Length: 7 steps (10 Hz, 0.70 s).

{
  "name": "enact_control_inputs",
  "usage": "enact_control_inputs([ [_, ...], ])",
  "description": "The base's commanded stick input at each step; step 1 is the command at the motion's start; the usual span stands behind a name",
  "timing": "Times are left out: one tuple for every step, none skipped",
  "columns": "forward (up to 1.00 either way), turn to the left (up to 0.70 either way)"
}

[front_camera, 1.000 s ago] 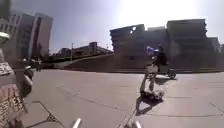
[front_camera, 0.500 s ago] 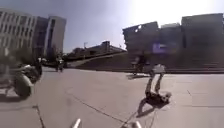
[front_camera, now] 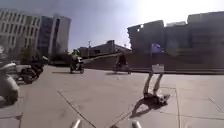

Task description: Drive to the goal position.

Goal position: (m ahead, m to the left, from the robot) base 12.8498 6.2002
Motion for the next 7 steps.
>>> enact_control_inputs([
  [1.00,0.40],
  [1.00,0.40],
  [1.00,0.40],
  [1.00,0.40],
  [1.00,0.40],
  [1.00,0.40],
  [1.00,0.25],
])
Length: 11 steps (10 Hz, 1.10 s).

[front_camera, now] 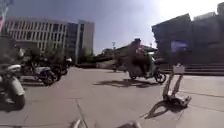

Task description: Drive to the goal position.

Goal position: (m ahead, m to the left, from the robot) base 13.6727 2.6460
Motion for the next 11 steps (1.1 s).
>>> enact_control_inputs([
  [1.00,0.00],
  [1.00,0.27],
  [1.00,0.40],
  [1.00,0.40],
  [1.00,0.40],
  [1.00,0.40],
  [1.00,0.40],
  [1.00,0.26],
  [1.00,0.00],
  [1.00,0.00],
  [1.00,0.00],
])
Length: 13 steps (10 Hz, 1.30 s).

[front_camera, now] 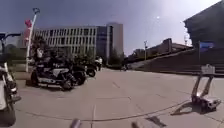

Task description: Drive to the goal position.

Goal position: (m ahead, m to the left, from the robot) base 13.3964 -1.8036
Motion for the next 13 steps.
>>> enact_control_inputs([
  [1.00,0.00],
  [1.00,0.00],
  [1.00,0.00],
  [1.00,0.00],
  [1.00,0.00],
  [1.00,0.00],
  [1.00,0.00],
  [1.00,-0.08],
  [1.00,-0.36],
  [1.00,-0.40],
  [1.00,-0.40],
  [1.00,-0.37],
  [1.00,-0.22],
])
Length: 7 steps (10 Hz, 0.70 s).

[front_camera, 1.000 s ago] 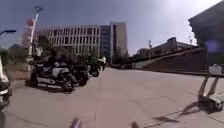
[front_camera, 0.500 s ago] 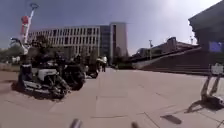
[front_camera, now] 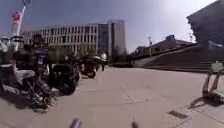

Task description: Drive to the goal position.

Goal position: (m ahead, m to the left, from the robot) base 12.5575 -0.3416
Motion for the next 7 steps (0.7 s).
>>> enact_control_inputs([
  [1.00,-0.07],
  [1.00,-0.09],
  [1.00,-0.38],
  [1.00,-0.04],
  [1.00,0.00],
  [1.00,0.00],
  [1.00,0.00],
])
